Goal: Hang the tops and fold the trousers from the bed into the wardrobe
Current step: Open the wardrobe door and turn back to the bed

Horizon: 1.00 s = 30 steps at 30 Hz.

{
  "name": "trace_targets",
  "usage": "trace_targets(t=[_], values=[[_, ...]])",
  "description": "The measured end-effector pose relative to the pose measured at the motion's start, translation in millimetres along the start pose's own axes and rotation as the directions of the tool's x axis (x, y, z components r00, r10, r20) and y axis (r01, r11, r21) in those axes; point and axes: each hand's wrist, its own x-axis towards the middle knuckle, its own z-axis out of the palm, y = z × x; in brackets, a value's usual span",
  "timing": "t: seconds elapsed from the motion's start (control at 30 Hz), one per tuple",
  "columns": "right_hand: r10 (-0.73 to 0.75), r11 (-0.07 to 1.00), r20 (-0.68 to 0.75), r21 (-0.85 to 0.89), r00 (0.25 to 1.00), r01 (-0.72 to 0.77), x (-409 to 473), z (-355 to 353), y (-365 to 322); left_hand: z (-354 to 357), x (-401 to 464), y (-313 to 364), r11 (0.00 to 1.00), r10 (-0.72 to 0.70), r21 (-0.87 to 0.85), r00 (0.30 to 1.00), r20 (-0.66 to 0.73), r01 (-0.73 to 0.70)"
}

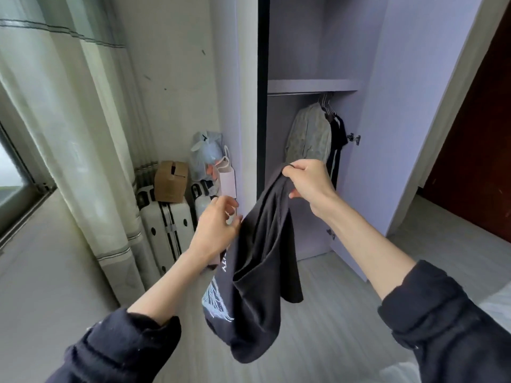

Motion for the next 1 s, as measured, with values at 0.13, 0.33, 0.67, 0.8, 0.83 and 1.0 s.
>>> trace_targets(t=[0.13,0.33,0.67,0.8,0.83,1.0], values=[[0.095,0.994,-0.062,0.060,0.994,-0.091,63,4,8,54,39,-5,0.992,0.046,-0.122,0.989,0.144,-0.029],[0.136,0.990,-0.177,0.062,0.975,-0.127,145,-14,30,142,100,-40,0.928,-0.275,-0.051,0.772,0.572,0.368],[0.150,0.888,-0.547,-0.292,0.824,-0.356,261,-95,116,234,272,-41,0.854,-0.263,-0.227,0.766,0.586,0.468],[0.169,0.735,-0.649,-0.418,0.741,-0.533,285,-134,165,252,328,-29,0.884,-0.226,-0.282,0.870,0.438,0.372],[0.173,0.672,-0.651,-0.470,0.739,-0.572,286,-142,173,258,336,-22,0.874,-0.228,-0.312,0.882,0.411,0.372],[0.254,0.465,-0.599,-0.613,0.760,-0.639,294,-170,202,290,378,13,0.822,-0.221,-0.445,0.920,0.325,0.355]])
